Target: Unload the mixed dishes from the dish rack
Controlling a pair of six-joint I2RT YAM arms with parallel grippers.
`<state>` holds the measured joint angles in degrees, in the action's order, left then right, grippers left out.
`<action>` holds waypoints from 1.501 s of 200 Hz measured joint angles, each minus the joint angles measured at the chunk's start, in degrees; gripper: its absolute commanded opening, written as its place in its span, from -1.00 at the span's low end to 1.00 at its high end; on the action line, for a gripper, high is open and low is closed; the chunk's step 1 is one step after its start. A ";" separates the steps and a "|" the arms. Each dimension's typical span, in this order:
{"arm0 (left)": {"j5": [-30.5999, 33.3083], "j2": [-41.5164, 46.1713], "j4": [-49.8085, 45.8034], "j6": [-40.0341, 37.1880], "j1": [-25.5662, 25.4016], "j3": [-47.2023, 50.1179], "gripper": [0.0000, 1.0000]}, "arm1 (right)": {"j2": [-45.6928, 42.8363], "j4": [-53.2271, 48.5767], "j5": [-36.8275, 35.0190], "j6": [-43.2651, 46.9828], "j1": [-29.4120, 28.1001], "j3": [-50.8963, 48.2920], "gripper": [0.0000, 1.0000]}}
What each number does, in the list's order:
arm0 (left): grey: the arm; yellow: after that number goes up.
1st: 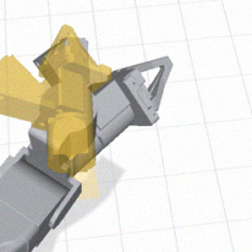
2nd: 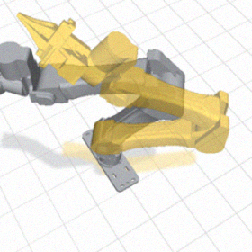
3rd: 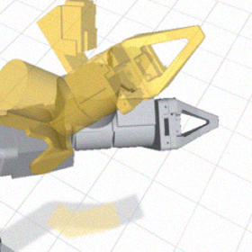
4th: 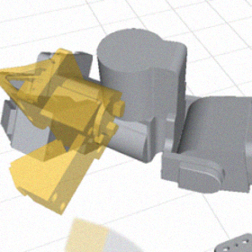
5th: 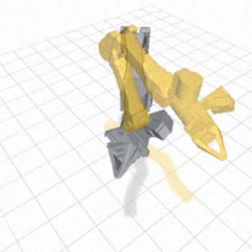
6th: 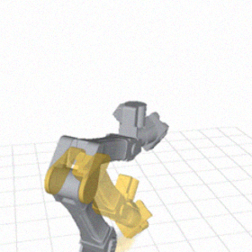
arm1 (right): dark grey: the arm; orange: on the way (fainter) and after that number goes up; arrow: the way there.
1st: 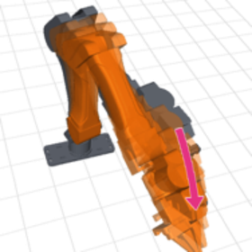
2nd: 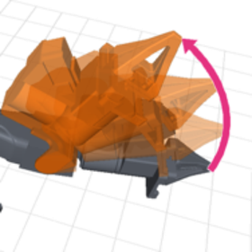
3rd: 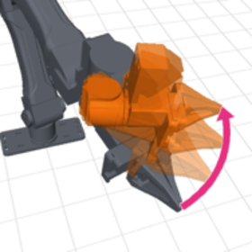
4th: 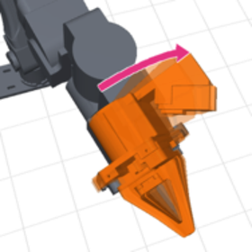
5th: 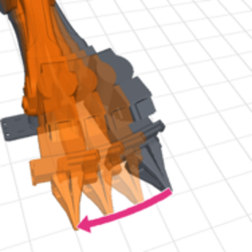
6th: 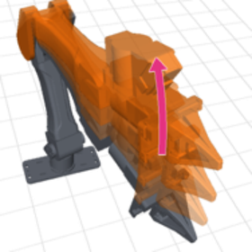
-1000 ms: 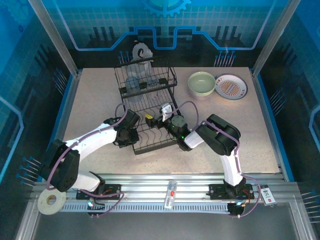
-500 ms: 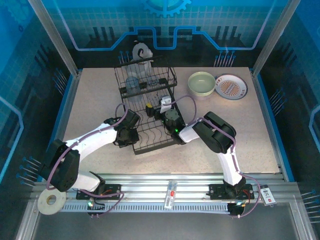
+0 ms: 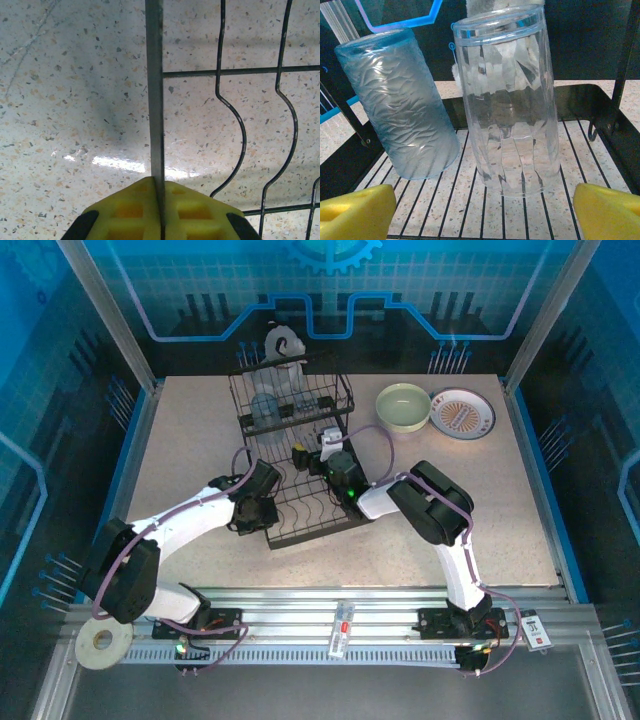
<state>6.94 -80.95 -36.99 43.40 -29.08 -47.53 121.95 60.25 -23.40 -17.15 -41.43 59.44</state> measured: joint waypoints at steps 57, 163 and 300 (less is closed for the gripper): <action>1.07 0.46 0.09 0.50 -2.54 0.46 -1.00 | 0.00 4.15 1.40 0.26 0.00 -4.00 0.84; 1.20 2.43 -0.42 0.42 -6.56 2.01 -1.00 | -3.37 9.01 -1.40 2.23 0.00 -12.41 0.85; 0.81 4.79 -2.84 -0.20 -8.72 3.39 -1.00 | -3.34 13.14 -5.77 6.29 0.70 -11.34 0.84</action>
<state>7.75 -76.16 -39.83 43.20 -37.80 -44.14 118.61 73.38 -29.17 -10.85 -40.73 48.10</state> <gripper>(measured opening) 0.066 0.916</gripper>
